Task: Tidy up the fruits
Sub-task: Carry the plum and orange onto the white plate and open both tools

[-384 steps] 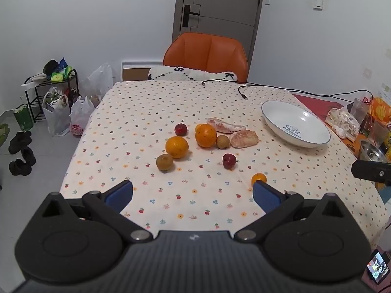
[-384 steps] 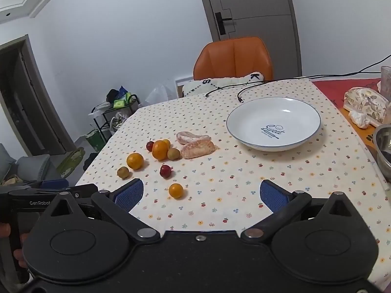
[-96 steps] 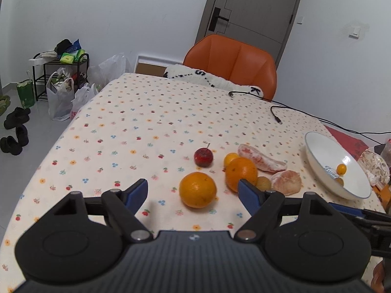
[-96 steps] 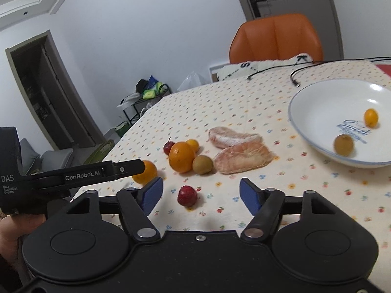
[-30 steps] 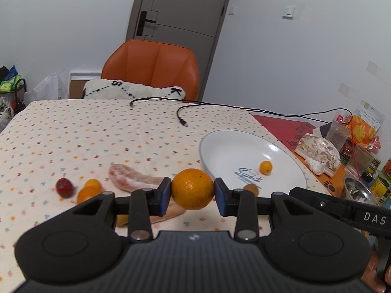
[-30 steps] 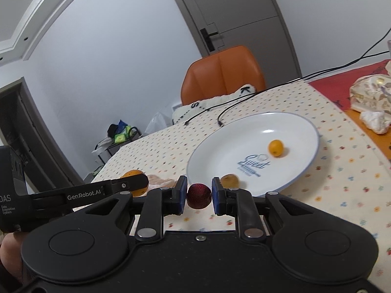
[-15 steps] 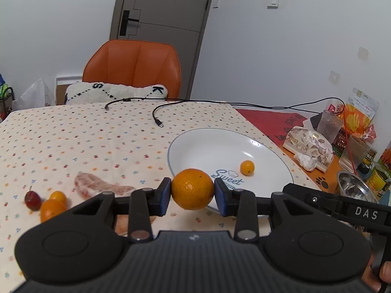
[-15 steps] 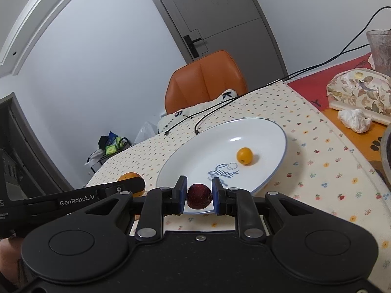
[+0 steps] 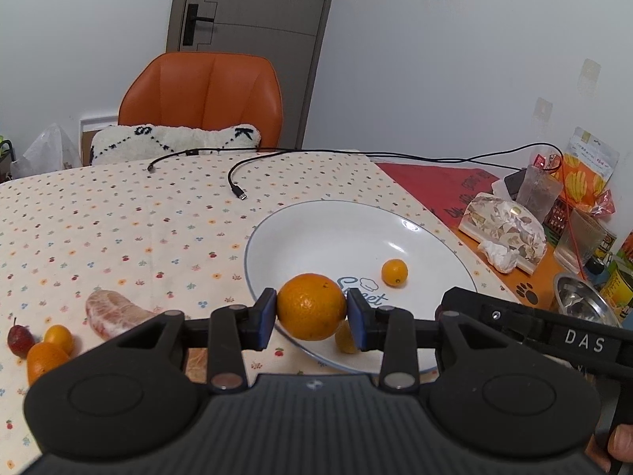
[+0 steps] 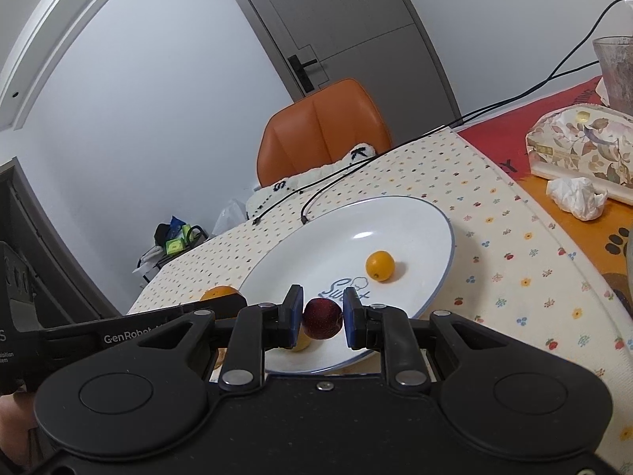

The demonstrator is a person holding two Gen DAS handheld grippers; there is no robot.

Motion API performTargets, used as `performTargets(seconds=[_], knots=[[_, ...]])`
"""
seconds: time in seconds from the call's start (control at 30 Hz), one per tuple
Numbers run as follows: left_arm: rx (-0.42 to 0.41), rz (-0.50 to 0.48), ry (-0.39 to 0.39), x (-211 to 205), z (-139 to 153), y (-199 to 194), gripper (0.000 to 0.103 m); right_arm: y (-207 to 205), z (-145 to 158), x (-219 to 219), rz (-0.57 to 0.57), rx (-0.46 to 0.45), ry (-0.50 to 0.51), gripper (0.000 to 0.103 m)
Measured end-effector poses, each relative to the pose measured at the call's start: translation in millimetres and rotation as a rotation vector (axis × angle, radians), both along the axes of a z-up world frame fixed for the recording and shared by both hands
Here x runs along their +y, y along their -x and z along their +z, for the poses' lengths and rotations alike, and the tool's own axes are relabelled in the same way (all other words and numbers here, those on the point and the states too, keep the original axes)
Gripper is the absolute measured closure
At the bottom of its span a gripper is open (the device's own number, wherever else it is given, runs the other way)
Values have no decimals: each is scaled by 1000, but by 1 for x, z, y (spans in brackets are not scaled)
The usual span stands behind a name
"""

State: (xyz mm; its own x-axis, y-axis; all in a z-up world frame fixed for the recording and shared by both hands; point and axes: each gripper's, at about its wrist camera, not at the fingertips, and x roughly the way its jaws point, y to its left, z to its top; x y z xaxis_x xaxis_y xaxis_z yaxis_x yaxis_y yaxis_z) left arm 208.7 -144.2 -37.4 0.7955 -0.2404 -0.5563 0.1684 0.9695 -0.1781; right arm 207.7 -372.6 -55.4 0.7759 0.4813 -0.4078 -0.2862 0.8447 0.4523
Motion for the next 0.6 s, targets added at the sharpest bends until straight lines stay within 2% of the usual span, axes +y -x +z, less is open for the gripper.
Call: performTargets(seconds=[0.07,0.17,0.33,0.53,0.6], knots=[[3,7,4,1,-1,-1,63,1,0,0,-4,-4,4,76],[6,13,2,2,0,-1,60,3,0,0,-8,-4,4,76],[0,31,0,9,3,3,45,5,0,3,-6,3,6,74],[-9,75,8,22,5,12,32,8,2,10,-1,5,18,63],[-11,92,11,27,5,16,28,11,4,13,-2,0,23,55]])
